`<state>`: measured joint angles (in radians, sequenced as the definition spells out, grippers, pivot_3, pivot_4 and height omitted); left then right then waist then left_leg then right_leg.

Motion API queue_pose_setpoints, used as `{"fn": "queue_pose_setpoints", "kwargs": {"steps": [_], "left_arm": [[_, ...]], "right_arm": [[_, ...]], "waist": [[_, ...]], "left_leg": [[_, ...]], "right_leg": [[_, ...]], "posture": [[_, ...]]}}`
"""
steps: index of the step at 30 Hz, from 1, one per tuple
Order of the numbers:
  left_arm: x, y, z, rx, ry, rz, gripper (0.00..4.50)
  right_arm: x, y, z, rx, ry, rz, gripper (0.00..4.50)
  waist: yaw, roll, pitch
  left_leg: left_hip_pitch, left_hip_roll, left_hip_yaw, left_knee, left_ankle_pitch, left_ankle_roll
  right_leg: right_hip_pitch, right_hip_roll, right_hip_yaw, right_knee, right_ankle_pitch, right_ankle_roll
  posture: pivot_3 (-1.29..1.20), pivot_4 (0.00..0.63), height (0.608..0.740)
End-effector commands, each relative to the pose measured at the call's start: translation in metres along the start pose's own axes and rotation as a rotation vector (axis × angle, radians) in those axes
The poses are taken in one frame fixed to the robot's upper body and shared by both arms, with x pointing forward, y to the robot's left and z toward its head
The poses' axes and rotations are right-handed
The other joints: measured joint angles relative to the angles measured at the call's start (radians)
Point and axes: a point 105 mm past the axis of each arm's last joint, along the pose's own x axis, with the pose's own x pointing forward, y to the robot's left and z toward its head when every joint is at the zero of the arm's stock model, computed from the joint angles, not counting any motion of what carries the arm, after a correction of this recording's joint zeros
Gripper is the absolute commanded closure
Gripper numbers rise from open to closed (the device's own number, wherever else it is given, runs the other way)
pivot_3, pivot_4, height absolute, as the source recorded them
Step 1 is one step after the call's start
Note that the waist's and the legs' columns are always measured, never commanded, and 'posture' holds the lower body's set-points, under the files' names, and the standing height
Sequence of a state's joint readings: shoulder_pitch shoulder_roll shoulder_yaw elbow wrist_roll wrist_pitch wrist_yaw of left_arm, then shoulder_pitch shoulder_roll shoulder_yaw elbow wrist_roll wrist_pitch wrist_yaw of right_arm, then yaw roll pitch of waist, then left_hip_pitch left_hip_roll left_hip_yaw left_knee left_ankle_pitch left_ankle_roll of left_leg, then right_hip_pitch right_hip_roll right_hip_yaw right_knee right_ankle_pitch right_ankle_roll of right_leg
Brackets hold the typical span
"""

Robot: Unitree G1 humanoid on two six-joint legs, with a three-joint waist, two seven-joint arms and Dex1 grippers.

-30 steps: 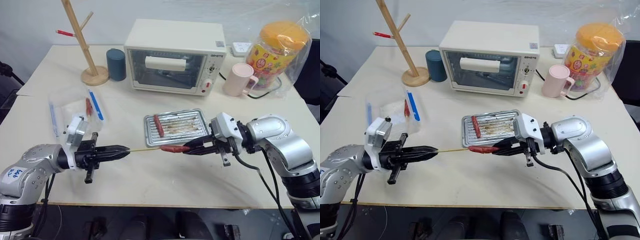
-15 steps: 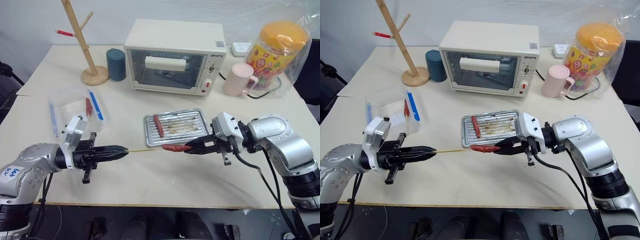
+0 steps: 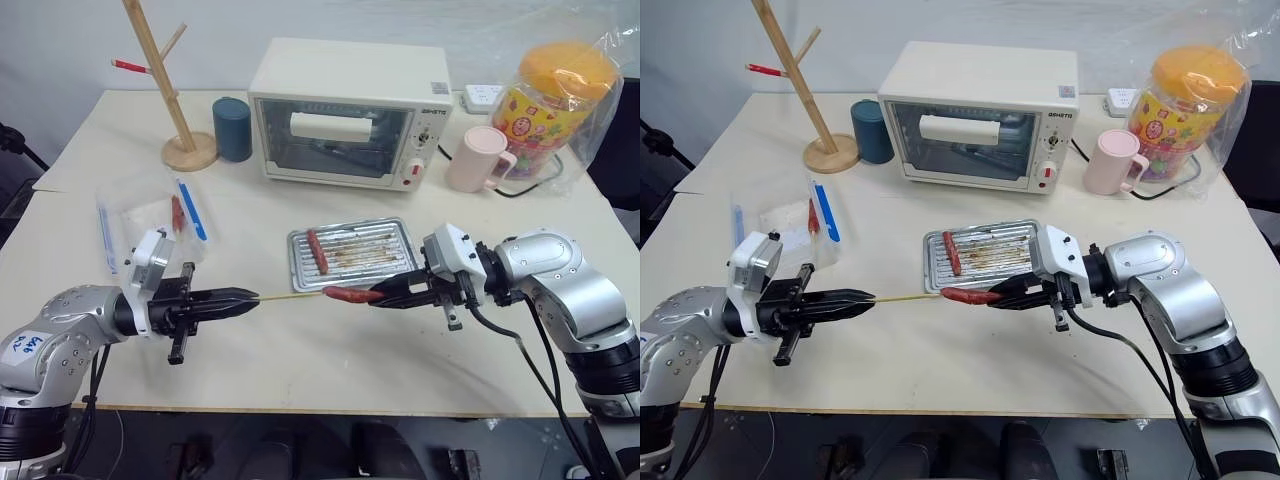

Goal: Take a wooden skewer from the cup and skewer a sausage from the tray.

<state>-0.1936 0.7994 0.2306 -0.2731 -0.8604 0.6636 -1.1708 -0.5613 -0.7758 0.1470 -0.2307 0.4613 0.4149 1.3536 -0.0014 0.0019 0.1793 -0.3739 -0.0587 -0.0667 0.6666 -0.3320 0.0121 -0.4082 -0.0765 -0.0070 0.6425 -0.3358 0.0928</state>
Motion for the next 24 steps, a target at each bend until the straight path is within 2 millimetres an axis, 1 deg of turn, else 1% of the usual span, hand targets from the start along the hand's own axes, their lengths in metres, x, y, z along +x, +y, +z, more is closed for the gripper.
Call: {"fn": "queue_pose_setpoints", "kwargs": {"steps": [1,12,24], "left_arm": [[0.005,-0.003,0.006,0.032,-0.013,-0.035,4.5],[0.01,-0.002,0.002,0.025,-0.012,-0.047,4.5],[0.016,0.002,-0.001,0.018,-0.016,-0.064,4.5]], "right_arm": [[0.001,0.001,0.009,-0.04,-0.021,0.007,4.18],[0.004,0.001,0.011,-0.051,-0.025,0.02,4.18],[0.014,0.002,0.025,-0.11,-0.038,0.064,4.18]], "waist": [[0.0,0.0,0.0],[0.0,0.0,0.0],[0.0,0.0,0.0]], "left_leg": [[0.0,0.0,0.0,0.0,0.0,0.0],[0.0,0.0,0.0,0.0,0.0,0.0],[0.0,0.0,0.0,0.001,0.0,0.0]], "right_leg": [[0.0,0.0,0.0,0.0,0.0,0.0],[0.0,0.0,0.0,0.0,0.0,0.0],[0.0,0.0,0.0,0.001,0.0,0.0]], "posture": [[0.0,0.15,0.74],[0.0,0.15,0.74],[0.0,0.15,0.74]]}}
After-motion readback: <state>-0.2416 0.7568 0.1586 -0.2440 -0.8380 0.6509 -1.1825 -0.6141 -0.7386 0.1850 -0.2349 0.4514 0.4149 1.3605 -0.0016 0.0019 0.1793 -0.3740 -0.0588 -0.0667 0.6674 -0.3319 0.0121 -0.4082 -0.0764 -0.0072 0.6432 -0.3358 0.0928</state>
